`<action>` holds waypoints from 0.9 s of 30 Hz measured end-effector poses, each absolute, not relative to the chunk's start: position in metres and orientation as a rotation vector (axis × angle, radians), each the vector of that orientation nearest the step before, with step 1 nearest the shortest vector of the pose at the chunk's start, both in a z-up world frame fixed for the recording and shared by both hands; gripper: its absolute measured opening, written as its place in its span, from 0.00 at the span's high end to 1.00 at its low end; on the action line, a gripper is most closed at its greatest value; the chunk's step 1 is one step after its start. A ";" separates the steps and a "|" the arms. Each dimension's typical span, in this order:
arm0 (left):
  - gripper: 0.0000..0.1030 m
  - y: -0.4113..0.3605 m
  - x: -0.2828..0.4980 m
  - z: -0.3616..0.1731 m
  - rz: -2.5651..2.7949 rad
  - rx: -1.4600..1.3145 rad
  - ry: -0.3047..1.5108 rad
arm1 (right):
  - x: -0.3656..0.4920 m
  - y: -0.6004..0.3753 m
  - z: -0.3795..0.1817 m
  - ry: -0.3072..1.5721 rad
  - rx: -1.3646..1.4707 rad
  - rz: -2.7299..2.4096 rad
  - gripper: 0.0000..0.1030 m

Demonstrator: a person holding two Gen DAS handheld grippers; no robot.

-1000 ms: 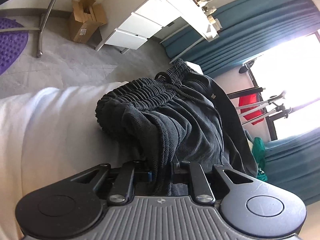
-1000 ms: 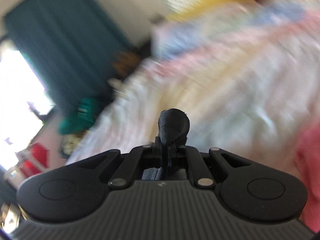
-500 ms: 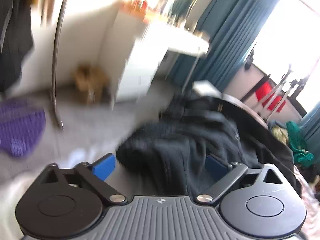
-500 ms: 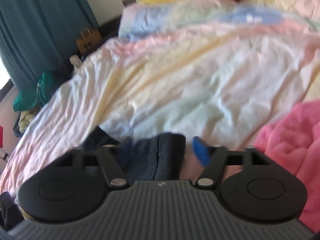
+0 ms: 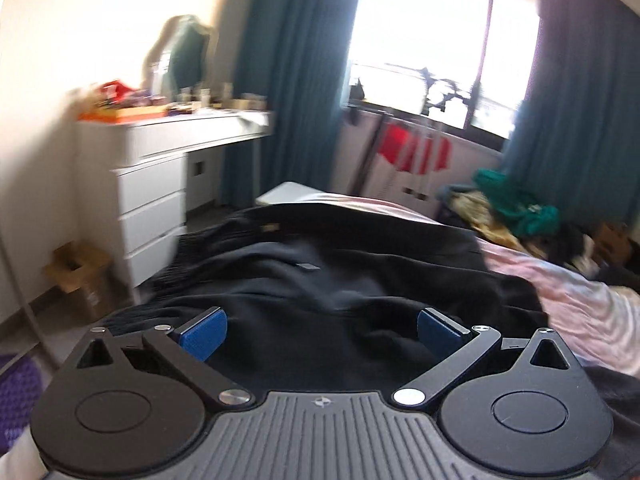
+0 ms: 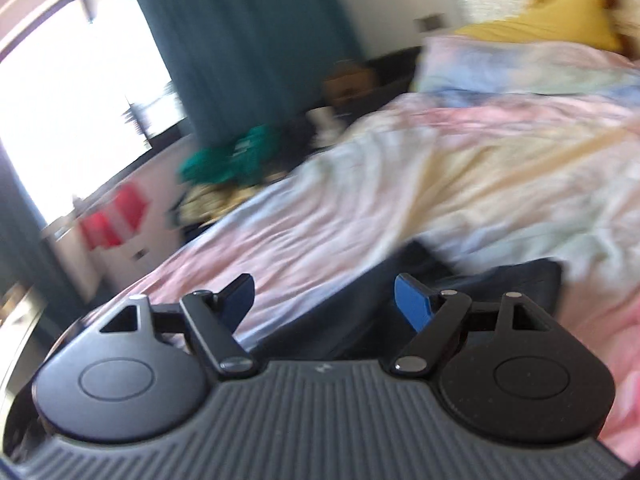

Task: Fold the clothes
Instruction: 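Open both grippers and release the folded legs onto the trousers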

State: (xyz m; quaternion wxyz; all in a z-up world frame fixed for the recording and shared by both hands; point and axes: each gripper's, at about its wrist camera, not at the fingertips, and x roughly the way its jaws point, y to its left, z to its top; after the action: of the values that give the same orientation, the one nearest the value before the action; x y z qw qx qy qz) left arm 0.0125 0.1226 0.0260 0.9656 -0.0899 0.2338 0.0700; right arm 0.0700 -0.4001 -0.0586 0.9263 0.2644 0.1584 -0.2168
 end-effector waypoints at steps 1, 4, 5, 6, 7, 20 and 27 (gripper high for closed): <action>0.00 0.109 0.021 0.025 0.121 -0.168 0.474 | 0.073 -0.388 -0.057 0.328 0.517 -0.404 0.23; 0.00 0.068 0.043 0.021 0.061 -0.115 0.476 | 0.078 -0.356 -0.055 0.345 0.462 -0.293 0.23; 0.00 0.055 0.049 0.019 0.042 -0.090 0.477 | 0.079 -0.348 -0.056 0.353 0.452 -0.260 0.23; 0.00 0.044 0.055 0.016 0.021 -0.068 0.474 | 0.080 -0.341 -0.056 0.358 0.440 -0.235 0.23; 0.00 0.036 0.061 0.011 0.002 -0.055 0.472 | 0.081 -0.334 -0.057 0.363 0.428 -0.210 0.23; 0.01 0.031 0.113 -0.069 0.001 -0.086 0.566 | 0.107 -0.283 -0.071 0.415 0.380 -0.026 0.23; 0.01 0.042 0.116 -0.062 0.019 -0.119 0.566 | 0.166 -0.285 -0.090 0.517 0.427 0.008 0.24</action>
State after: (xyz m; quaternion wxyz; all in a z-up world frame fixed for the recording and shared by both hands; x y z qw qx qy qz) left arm 0.1156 0.0419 -0.0617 0.9585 -0.0586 0.2790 0.0091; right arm 0.1662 -0.2854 -0.0900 0.9442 0.2096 0.2539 0.0037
